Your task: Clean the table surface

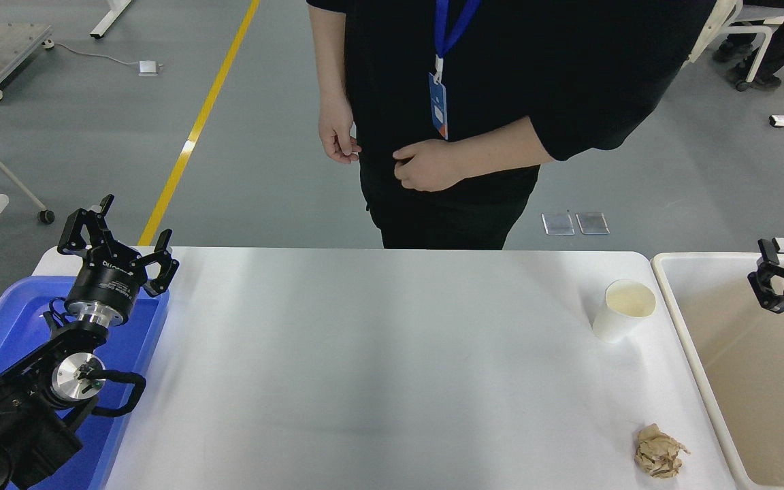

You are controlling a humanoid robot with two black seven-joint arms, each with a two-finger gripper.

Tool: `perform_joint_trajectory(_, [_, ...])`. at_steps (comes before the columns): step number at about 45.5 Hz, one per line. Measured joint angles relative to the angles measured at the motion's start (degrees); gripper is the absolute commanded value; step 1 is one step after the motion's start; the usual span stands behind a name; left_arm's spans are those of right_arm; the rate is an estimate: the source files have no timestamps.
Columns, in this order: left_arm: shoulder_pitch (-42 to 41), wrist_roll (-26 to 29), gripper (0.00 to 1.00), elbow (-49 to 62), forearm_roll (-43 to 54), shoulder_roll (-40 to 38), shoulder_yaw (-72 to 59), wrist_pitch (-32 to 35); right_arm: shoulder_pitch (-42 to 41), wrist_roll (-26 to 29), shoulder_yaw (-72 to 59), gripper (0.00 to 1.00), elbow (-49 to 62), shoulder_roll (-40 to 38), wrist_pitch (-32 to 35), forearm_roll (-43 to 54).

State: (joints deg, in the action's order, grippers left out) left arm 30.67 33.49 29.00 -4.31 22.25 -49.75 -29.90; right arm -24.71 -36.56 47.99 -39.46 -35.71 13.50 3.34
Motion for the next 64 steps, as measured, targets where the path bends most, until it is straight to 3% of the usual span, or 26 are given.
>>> perform_joint_trajectory(64, [0.0, 0.0, 1.0, 0.0, -0.01, -0.01, 0.0, -0.04, -0.78, -0.09, 0.1, 1.0, 5.88, 1.27, -0.23, 0.0])
